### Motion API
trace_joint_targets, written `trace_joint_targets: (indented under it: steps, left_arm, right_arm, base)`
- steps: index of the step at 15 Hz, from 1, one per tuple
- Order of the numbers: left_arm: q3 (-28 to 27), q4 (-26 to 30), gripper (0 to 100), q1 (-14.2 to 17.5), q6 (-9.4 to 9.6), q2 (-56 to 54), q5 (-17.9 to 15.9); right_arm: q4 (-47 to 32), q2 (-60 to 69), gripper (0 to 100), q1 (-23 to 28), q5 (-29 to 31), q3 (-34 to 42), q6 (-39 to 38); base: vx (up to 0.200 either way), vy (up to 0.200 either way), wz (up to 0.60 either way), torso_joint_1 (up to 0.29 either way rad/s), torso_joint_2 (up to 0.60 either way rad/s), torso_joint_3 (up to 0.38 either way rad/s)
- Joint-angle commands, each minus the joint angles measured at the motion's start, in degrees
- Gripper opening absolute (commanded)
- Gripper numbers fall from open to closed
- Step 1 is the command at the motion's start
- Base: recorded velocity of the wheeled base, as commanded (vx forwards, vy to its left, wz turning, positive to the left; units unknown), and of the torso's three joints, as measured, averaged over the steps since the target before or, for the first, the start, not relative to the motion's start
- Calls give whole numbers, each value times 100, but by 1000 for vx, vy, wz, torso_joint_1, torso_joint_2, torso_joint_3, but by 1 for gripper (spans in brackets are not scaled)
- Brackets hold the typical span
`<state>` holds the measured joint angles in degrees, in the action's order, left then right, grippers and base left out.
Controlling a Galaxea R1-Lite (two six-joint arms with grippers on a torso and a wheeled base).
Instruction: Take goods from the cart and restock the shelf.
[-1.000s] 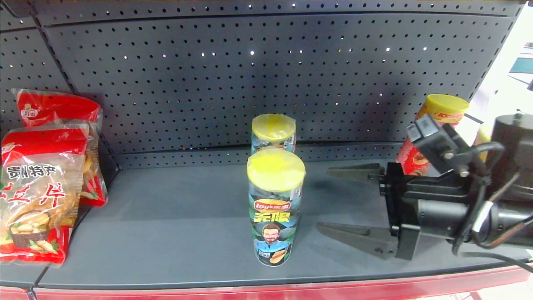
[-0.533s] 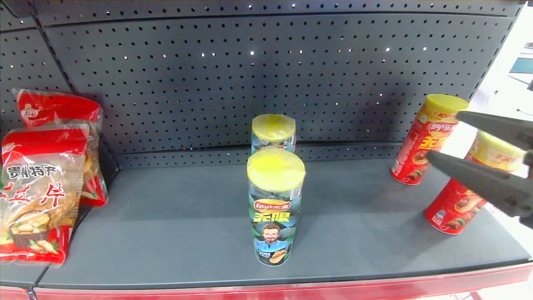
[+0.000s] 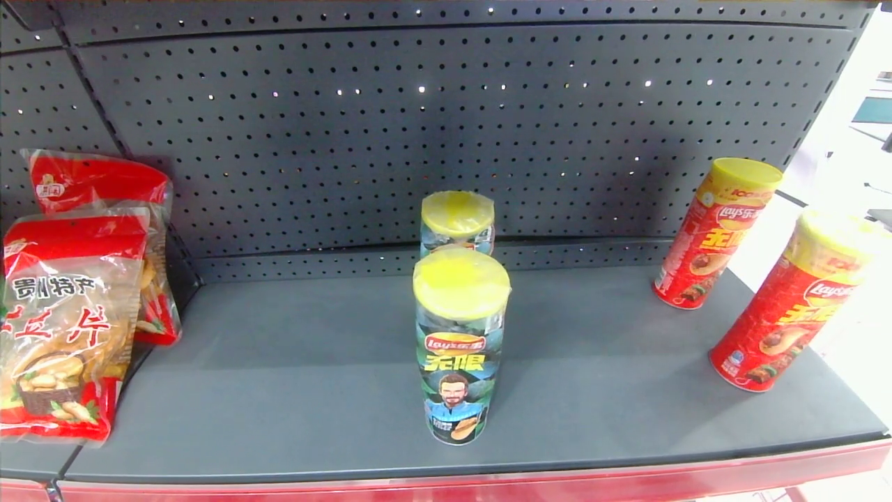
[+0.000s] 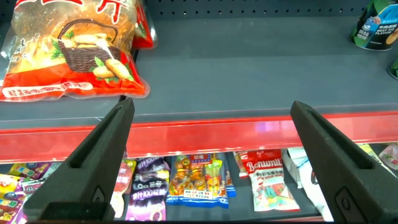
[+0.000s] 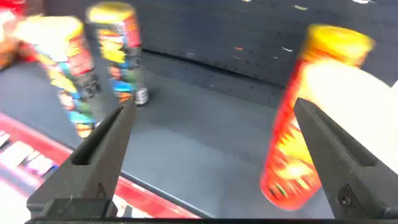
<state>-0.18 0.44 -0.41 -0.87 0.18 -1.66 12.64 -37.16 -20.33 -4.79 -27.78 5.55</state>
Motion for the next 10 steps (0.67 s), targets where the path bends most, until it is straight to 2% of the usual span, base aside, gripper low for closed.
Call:
trace_joint_targets:
  steps: [1, 2, 3, 4, 5, 6, 7, 8, 10]
  left_arm:
    - [1, 0, 100, -2, -1, 8, -1]
    - [1, 0, 100, 6, -1, 8, -1]
    - [1, 0, 100, -2, -1, 8, -1]
    - [1, 0, 100, -2, -1, 8, -1]
    - [1, 0, 100, -2, -1, 8, -1]
    - [1, 0, 100, -2, -1, 8, -1]
    - [1, 0, 100, -2, -1, 8, -1]
    - [1, 0, 100, 6, -1, 8, -1]
    - [1, 0, 100, -2, -1, 8, -1]
  right_arm:
    - [-25, 191, 100, 223, -31, 36, -221]
    - [-25, 226, 100, 539, -180, 133, -317]
    - [-25, 420, 100, 1111, -347, 467, -440]
    - [-25, 631, 100, 1357, -417, 678, -528]
    - [-16, 1061, 100, 1717, -584, 1381, -722]
    - [10, 1466, 100, 1814, -558, 1882, -678]
    - [10, 1466, 100, 1814, -558, 1882, -678]
    - [81, 2090, 100, 2130, -461, 2620, -555]
    - [-253, 2723, 100, 2376, -330, 2778, -546]
  base:
    - [0, 0, 0, 0, 0, 0]
    - [0, 0, 0, 0, 0, 0]
    - [0, 0, 0, 0, 0, 0]
    - [0, 0, 0, 0, 0, 0]
    - [0, 0, 0, 0, 0, 0]
    - [0, 0, 0, 0, 0, 0]
    - [0, 0, 0, 0, 0, 0]
    - [0, 0, 0, 0, 0, 0]
    - [0, 0, 0, 0, 0, 0]
